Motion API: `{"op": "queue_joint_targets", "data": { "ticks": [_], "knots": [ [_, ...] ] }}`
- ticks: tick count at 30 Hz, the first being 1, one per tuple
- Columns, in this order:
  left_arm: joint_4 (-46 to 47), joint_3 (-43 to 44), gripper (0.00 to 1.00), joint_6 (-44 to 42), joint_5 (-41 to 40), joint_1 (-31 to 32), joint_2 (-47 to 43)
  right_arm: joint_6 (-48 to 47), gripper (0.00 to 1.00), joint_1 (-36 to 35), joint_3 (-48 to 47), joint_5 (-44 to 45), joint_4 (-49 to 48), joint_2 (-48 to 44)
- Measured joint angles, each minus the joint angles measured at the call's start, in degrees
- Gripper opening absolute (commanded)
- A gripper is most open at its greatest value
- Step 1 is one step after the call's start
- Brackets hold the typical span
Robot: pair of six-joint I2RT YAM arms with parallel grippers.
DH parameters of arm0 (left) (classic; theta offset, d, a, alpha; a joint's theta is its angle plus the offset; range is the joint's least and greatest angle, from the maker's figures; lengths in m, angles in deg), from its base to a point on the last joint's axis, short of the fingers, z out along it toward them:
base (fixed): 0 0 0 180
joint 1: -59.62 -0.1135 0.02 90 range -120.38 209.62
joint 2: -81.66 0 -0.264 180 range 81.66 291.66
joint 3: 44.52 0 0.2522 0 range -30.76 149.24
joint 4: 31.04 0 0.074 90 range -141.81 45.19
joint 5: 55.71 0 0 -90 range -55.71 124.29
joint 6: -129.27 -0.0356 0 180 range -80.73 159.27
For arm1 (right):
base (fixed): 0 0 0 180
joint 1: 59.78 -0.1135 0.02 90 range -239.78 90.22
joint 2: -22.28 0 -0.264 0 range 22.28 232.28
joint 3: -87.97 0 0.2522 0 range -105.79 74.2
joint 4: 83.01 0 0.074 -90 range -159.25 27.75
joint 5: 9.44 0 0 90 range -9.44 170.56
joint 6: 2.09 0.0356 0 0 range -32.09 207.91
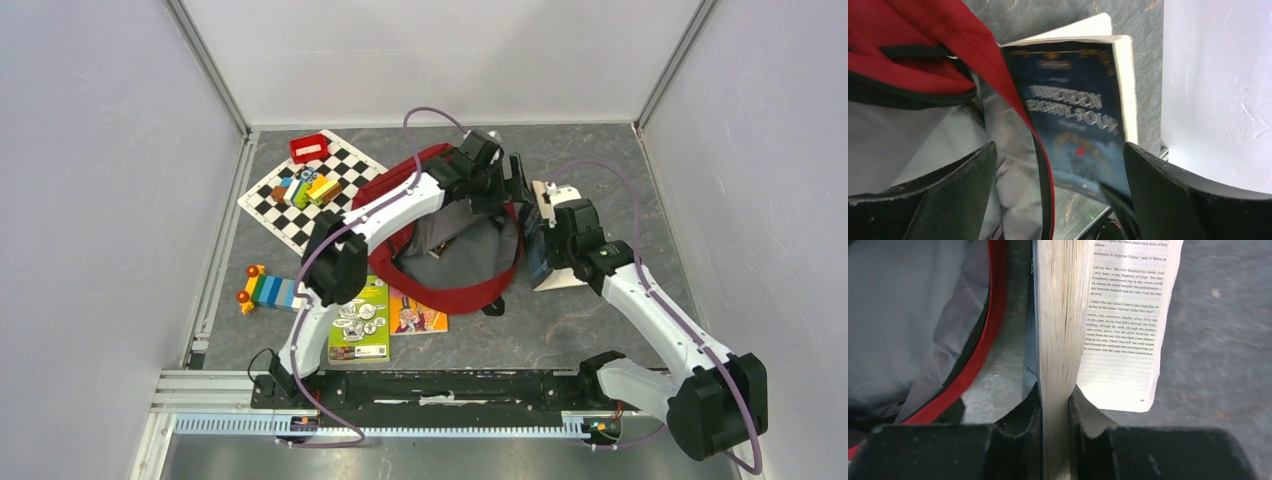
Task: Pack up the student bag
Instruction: Pick up the book from the center of the board.
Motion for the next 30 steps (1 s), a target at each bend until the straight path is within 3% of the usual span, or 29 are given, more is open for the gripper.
{"op": "queue_joint_targets", "data": {
  "ticks": [5, 9, 13, 18, 24, 30],
  "knots": [
    [-0.09, -2.95, 1.00, -3.56, -1.42, -2.19, -6.75, 0.68, 0.00, 2.32, -4.66, 5.55, 5.60, -1.90],
    [1.68, -7.76, 1.00, -5.95, -1.73, -4.33, -15.10, 0.46, 0.00, 2.58, -12.00, 3.98, 7.02, -2.23],
    [7.28, -17.81, 1.00, -5.95, 0.28, -7.32, -25.55, 0.48, 0.00, 2.51, -20.11, -2.29, 4.04, -2.29],
    [17.35, -29.46, 1.00, -3.98, 8.28, -11.82, -34.99, 3.17, 0.00, 2.47, -24.35, -12.94, -4.87, -2.47],
    [30.75, -35.91, 1.00, 1.99, 18.47, -13.81, -38.40, 9.64, 0.00, 2.45, -24.37, -25.97, -15.21, -2.32],
    [38.71, -39.15, 0.99, 6.43, 22.10, -13.81, -40.72, 14.25, 0.00, 2.29, -24.37, -34.75, -24.41, -1.75]
  ]
}}
